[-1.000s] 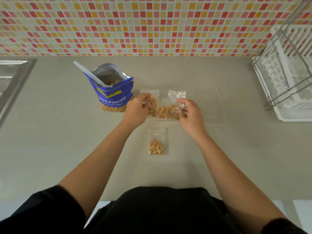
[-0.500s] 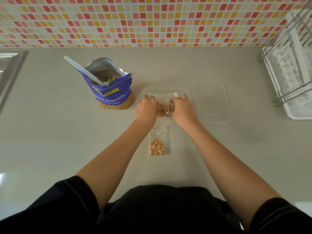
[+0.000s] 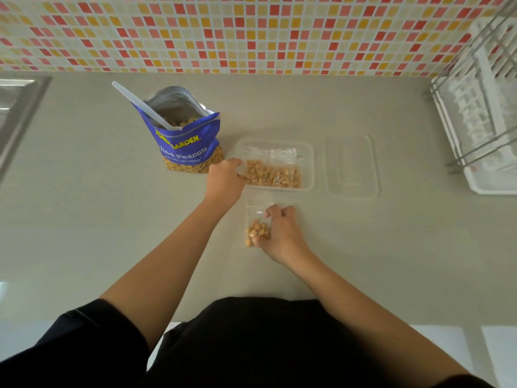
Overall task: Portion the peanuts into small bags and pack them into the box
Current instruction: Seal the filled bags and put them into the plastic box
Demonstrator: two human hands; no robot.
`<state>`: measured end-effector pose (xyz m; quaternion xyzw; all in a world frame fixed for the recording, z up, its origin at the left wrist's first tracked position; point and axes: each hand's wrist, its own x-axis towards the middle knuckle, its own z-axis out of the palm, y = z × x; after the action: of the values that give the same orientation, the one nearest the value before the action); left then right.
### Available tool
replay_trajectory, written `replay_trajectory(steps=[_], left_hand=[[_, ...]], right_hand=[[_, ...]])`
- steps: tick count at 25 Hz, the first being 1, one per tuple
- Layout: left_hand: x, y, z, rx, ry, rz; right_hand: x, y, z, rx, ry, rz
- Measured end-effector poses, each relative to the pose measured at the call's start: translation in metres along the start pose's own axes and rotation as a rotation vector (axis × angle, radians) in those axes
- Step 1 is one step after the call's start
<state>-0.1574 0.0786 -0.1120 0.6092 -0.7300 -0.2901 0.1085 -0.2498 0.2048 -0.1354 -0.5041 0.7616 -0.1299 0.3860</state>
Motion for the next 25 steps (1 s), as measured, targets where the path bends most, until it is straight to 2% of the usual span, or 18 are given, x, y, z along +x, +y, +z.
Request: replay_trajectory(steps=[3,6,10,12,14,16,19,21,23,25], left_hand=[[0.000,-0.001,-0.003,-0.045,-0.042,-0.033],[-0.001,-0.003,-0.005,-0.080,-0.084,-0.045],[0.003,-0.009,-0.008,-0.132,-0.138,-0.058],[0.004,-0.011,-0.008,-0.131,-0.147,-0.053],[0.005,-0.011,-0.007,-0.123,-0.148,-0.041],[0.005,-0.010,-0.007,-0.118,-0.146,-0.036],[0.006,-0.012,-0.005,-0.102,-0.138,-0.024],[0.006,-0.013,-0.004,-0.097,-0.134,-0.029],[0.005,-0.013,-0.003,-0.089,-0.138,-0.025],[0.006,-0.013,-0.003,-0.081,-0.143,-0.026]], right_hand=[[0.005,0.001,-0.002,0.207,0.043,-0.047],[-0.003,-0.002,-0.018,0.359,0.060,-0.183],[0.013,-0.006,-0.053,0.599,0.382,-0.227],[0.039,-0.009,-0.066,0.584,0.409,-0.209],[0.065,-0.011,-0.070,0.495,0.295,-0.141],[0.085,-0.010,-0.068,0.274,0.188,-0.078],[0.094,-0.012,-0.065,-0.134,0.164,-0.105],[0.092,-0.014,-0.063,-0.222,0.162,-0.121],[0.086,-0.010,-0.067,-0.102,0.299,-0.150],[0.082,0.004,-0.081,0.073,0.604,-0.144]])
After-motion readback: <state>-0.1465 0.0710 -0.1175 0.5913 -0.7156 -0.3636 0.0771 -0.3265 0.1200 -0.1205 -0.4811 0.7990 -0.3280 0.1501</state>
